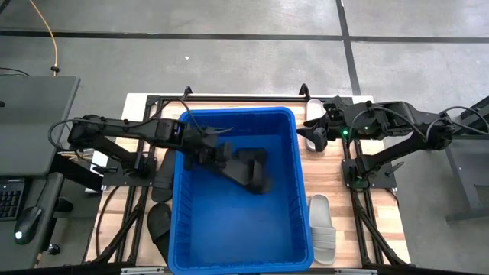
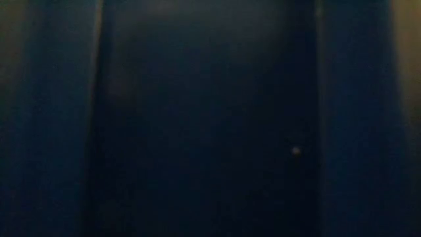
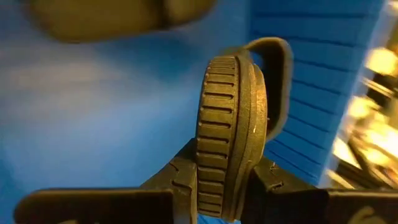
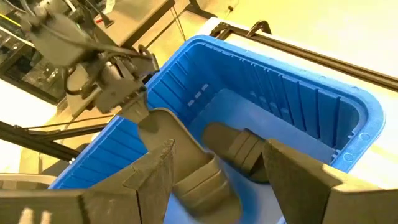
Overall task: Pick and place slides into bin
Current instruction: Put the right black slide in the bin
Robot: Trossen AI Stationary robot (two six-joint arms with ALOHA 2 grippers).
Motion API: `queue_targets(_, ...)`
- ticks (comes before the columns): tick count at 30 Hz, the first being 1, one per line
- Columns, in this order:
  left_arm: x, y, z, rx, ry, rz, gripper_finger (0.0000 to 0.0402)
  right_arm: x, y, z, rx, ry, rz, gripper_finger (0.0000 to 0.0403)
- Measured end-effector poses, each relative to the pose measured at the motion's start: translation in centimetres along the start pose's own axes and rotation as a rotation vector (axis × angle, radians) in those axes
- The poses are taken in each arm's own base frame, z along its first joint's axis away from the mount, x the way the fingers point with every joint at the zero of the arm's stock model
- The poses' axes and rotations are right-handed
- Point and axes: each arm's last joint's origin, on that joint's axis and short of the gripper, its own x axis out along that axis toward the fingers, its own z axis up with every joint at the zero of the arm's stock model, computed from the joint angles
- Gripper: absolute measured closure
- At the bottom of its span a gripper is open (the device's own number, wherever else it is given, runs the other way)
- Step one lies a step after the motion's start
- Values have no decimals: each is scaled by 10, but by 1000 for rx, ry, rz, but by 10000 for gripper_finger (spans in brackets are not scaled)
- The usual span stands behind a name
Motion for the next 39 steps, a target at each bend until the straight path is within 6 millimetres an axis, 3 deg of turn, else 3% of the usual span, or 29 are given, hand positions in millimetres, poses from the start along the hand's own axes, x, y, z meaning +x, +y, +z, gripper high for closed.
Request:
queue_targets(7, 4, 7, -15, -18, -140, 60, 347, 0, 0, 0, 0, 2, -1, 171)
queue_targets(12, 15, 10, -21, -23, -66, 105, 347, 0, 0, 0, -16, -3, -3, 171)
queue_targets(20, 46, 10, -35, -7, -110, 160, 347, 0, -1, 0, -26, 4, -8, 171)
queue_targets(28, 85, 5, -41, -8, 6, 177, 347, 5, 1, -2, -36, 24, -18, 171)
queue_targets(33, 99, 10, -43, -27, 79, 252, 307, 10, 3, -4, -44, 44, -15, 171)
queue_targets(39, 103, 10, -42, -49, 47, 255, 241, 14, 4, -5, -58, 53, -22, 171)
